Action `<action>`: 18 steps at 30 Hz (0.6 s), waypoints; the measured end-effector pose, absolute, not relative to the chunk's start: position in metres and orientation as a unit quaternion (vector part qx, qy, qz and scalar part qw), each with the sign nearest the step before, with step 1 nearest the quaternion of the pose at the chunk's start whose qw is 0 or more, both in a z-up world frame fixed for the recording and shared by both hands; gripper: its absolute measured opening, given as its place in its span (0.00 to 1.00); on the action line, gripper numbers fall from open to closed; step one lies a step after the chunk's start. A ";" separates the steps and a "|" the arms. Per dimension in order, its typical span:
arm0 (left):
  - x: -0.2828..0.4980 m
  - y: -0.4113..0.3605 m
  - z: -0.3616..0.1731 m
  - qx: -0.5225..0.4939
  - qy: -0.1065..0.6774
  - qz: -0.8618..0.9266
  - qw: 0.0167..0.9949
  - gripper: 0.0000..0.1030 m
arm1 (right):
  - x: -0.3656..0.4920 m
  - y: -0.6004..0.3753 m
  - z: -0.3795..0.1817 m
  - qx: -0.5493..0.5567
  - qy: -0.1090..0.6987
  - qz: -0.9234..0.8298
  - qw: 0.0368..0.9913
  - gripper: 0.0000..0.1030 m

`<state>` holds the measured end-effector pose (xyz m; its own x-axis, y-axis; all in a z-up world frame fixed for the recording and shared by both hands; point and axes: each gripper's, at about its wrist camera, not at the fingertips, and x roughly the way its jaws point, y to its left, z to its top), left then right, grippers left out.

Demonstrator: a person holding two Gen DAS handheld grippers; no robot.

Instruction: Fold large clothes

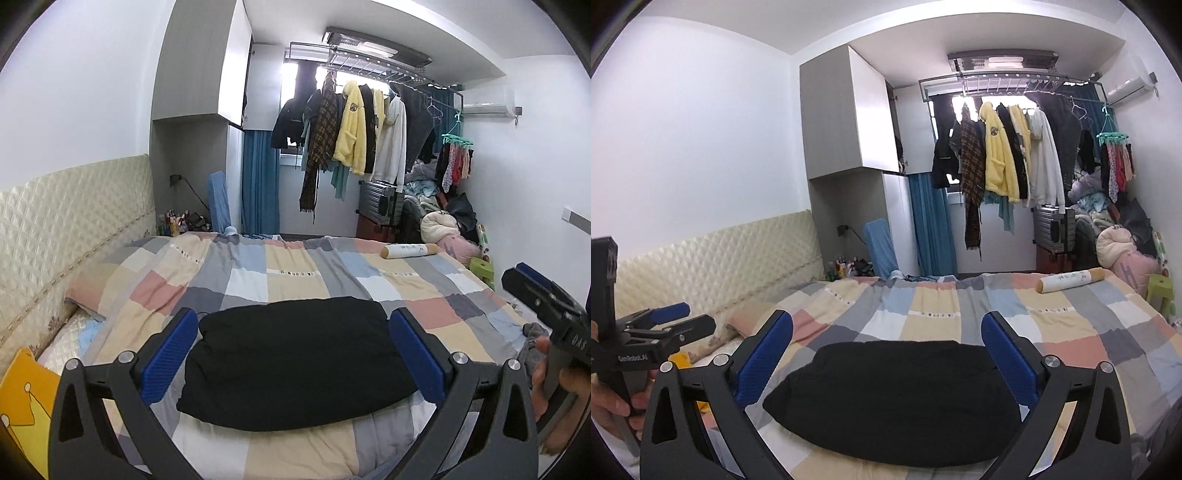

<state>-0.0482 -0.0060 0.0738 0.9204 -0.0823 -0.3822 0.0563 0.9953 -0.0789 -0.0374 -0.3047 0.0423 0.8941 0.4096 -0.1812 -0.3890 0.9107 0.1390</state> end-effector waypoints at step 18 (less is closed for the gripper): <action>-0.048 -0.014 0.006 -0.053 0.263 -0.021 0.963 1.00 | -0.037 -0.289 -0.049 0.061 0.192 0.166 0.965 1.00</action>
<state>-0.0483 -0.0137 0.0058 0.8608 -0.0688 -0.5043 0.0126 0.9934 -0.1141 -0.0369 -0.2888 -0.0488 0.8709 0.3438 -0.3513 -0.2971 0.9375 0.1810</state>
